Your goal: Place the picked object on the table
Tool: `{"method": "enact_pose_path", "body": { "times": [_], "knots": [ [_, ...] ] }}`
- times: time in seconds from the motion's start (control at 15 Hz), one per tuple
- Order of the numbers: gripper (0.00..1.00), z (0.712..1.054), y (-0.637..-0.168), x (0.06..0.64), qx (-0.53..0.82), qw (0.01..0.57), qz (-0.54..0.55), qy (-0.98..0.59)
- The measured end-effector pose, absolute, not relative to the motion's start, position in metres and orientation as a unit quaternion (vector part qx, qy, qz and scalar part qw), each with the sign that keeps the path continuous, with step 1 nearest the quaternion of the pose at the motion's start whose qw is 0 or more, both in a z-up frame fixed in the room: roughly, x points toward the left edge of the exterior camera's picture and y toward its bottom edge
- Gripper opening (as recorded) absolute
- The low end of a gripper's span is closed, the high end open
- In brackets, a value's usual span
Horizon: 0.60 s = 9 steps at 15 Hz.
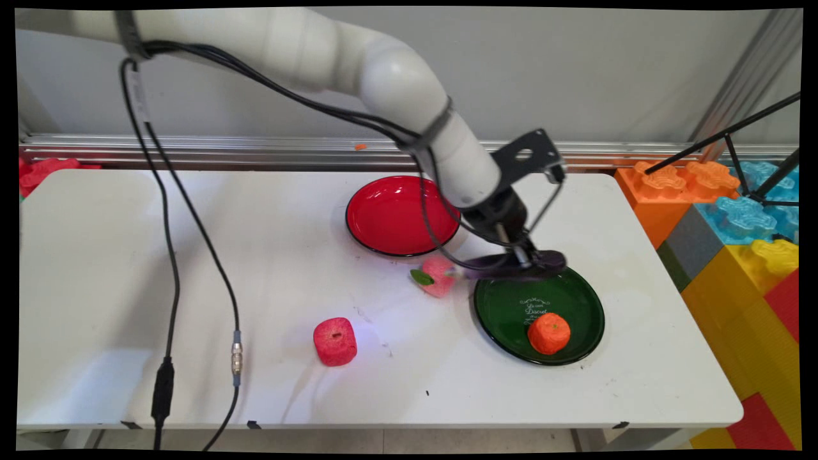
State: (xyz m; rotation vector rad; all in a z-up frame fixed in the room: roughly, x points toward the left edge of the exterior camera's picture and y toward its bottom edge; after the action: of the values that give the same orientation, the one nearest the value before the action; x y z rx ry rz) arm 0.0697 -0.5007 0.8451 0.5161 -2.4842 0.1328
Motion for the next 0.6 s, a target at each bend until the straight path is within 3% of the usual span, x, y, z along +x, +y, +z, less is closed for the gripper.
{"method": "enact_pose_path", "body": {
  "times": [0.33,0.6],
  "knots": [
    [0.00,0.854,-0.494,0.132,0.161,0.257,0.042,-0.952],
    [0.00,0.841,-0.485,0.194,0.137,0.233,0.030,-0.962]
  ]
}}
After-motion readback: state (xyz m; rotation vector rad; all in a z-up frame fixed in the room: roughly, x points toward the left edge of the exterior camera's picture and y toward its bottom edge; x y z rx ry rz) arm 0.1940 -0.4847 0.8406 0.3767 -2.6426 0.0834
